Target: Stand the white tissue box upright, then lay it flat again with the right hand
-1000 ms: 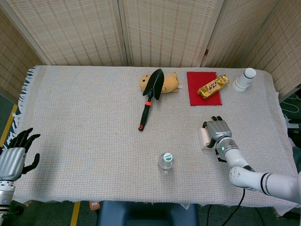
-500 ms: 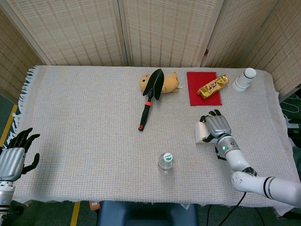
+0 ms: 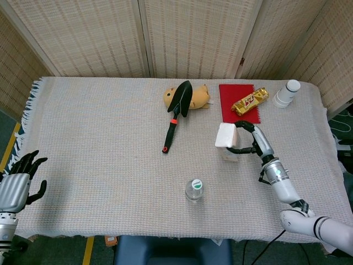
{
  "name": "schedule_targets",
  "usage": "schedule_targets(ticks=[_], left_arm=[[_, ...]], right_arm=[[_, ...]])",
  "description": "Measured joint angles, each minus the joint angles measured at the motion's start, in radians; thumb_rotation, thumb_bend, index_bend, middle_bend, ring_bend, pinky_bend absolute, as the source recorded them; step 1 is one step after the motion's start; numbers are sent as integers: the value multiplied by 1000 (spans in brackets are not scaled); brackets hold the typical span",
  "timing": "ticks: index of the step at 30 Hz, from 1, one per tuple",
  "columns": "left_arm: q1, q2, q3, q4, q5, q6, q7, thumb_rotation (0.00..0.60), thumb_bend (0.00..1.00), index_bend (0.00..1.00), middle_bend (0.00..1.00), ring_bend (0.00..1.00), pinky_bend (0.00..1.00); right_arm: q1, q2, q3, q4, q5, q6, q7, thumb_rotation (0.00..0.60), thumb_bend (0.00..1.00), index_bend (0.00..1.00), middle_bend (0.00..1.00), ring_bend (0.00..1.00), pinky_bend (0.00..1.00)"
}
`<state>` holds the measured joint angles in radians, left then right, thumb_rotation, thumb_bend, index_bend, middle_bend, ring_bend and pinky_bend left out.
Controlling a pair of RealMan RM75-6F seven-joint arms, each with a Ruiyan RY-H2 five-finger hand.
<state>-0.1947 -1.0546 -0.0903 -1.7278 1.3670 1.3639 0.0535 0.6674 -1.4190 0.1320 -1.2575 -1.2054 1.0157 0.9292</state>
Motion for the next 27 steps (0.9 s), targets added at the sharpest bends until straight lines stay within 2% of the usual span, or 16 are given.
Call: schedule_targets(ticks=[1, 4, 7, 10, 16, 21, 27], left_arm=[[0, 0, -1, 1, -2, 0, 0, 600, 486, 186, 0, 0, 139], [-1, -1, -3, 4, -10, -5, 1, 600, 486, 187, 0, 0, 140], [-4, -3, -4, 6, -13, -10, 4, 600, 486, 187, 0, 0, 141], [-7, -6, -4, 8, -16, -15, 9, 600, 486, 187, 0, 0, 141], [-8, -9, -5, 11, -22, -19, 13, 600, 486, 186, 0, 0, 144], [-10, -10, -4, 13, -23, -23, 16, 600, 486, 185, 0, 0, 147], [-12, -10, -2, 10, -26, -28, 25, 600, 486, 184, 0, 0, 150]], right_arm=[[-9, -22, -2, 56, -47, 10, 115, 600, 166, 561, 485, 316, 0], [-24, -84, -10, 226, -158, 35, 355, 600, 177, 562, 485, 316, 0], [-31, -154, -24, 402, -249, 54, 507, 600, 184, 561, 484, 316, 0], [-33, -225, -47, 544, -320, 67, 600, 600, 191, 562, 485, 316, 0], [-32, -317, -98, 693, -386, 77, 702, 600, 199, 562, 485, 316, 0], [-31, -334, -110, 724, -394, 85, 721, 600, 211, 561, 485, 316, 0], [-44, -331, -113, 736, -388, 102, 684, 600, 232, 562, 485, 316, 0]])
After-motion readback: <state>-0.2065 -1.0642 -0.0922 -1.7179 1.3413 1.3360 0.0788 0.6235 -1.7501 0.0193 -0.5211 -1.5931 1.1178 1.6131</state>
